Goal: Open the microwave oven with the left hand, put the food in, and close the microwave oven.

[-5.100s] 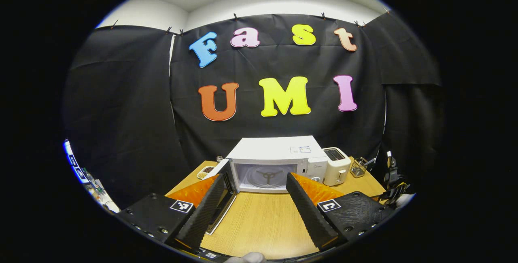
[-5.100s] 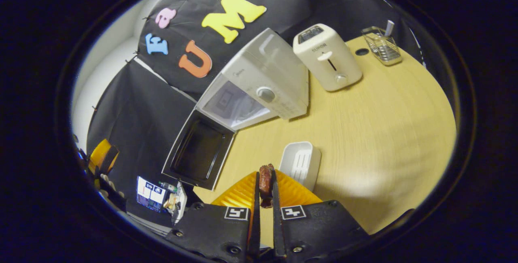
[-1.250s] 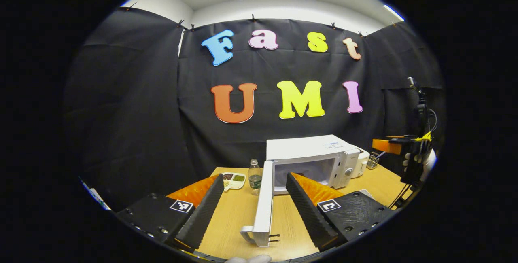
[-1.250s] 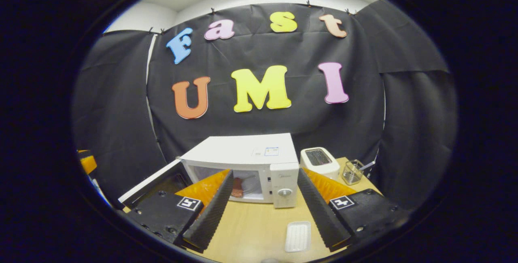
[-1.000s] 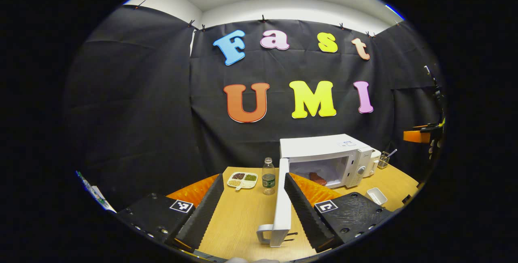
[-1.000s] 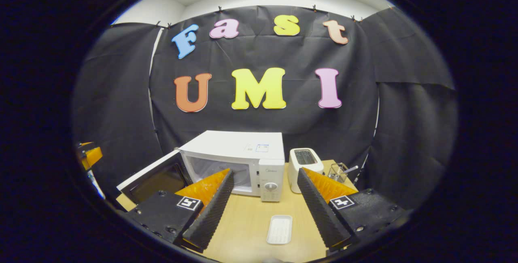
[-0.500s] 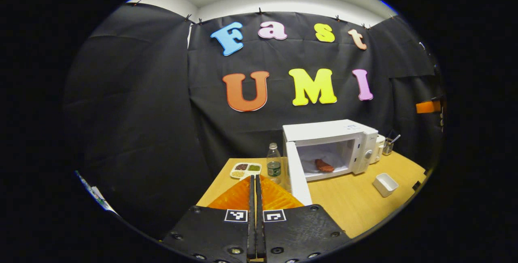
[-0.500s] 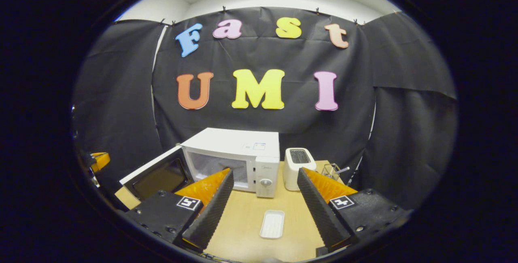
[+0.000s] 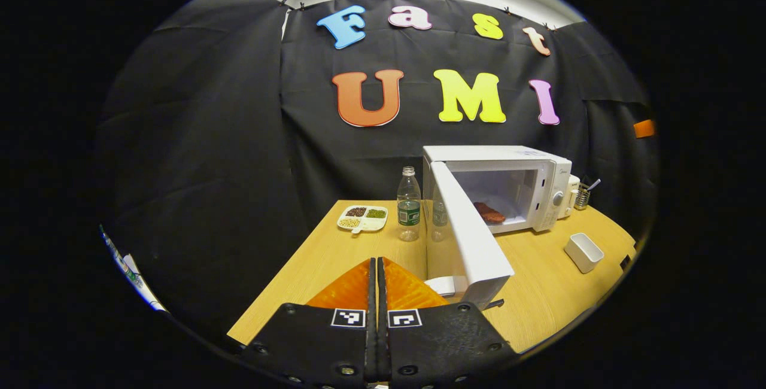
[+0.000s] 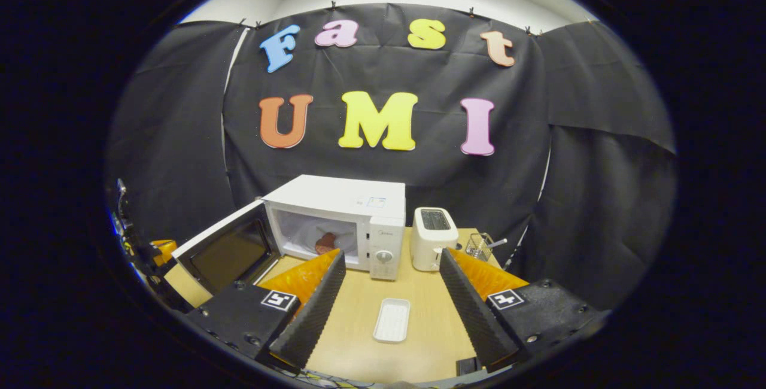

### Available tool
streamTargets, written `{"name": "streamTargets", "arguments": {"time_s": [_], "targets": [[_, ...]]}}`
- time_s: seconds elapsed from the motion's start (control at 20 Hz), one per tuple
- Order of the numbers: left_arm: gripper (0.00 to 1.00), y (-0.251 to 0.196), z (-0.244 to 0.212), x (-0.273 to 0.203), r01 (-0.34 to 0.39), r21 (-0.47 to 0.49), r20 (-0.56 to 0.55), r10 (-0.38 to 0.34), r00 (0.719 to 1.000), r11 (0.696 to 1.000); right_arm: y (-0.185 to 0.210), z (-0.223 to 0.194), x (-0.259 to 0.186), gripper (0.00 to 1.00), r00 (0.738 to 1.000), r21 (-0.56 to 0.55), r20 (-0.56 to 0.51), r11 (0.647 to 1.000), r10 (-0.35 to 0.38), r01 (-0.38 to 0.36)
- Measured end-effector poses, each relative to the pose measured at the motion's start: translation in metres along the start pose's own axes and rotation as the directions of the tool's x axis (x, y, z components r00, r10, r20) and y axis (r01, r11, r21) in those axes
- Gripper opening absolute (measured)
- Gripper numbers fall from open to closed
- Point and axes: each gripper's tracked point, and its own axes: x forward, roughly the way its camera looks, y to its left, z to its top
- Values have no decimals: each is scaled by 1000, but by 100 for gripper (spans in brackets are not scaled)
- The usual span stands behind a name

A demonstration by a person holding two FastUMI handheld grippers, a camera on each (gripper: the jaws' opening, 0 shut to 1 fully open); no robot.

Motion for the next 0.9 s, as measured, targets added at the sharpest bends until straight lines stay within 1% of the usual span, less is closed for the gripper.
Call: {"name": "streamTargets", "arguments": {"time_s": [0.05,0.1,0.15,0.2,0.25,0.3,0.35,0.6,0.7,0.9], "targets": [[0,-3,-4,4,6,8,-6,-6,1000,1000,-4,-3,-1,100,1000,4,-8,1000,-7,7],[0,-4,-7,7,1,15,-14,-1,1000,1000,-7,-4,-2,91,1000,2,-15,1000,-14,14],[0,-3,-10,9,2,18,-21,-2,1000,1000,-10,-6,-4,91,1000,-2,-16,1000,-20,20],[0,-7,-13,10,13,9,-31,-12,999,1000,-12,-6,-4,100,1000,-3,-18,1000,-23,23],[0,-12,-15,11,25,0,-40,-25,999,1000,-14,-8,-5,91,999,1,-22,1000,-24,24],[0,-19,-16,11,36,-2,-45,-36,998,999,-16,-9,-6,91,999,7,-26,1000,-24,24],[0,-26,-17,11,48,0,-46,-48,998,999,-18,-9,-6,100,999,13,-26,1000,-24,24],[0,-83,-20,10,148,7,-54,-147,988,989,-33,-21,-7,100,998,36,-52,999,-29,31],[0,-110,-20,8,196,13,-58,-195,979,981,-39,-25,-6,100,997,48,-66,998,-29,32],[0,-161,-20,15,274,20,-71,-272,960,961,-61,-34,-5,100,995,51,-82,997,-51,56]]}}
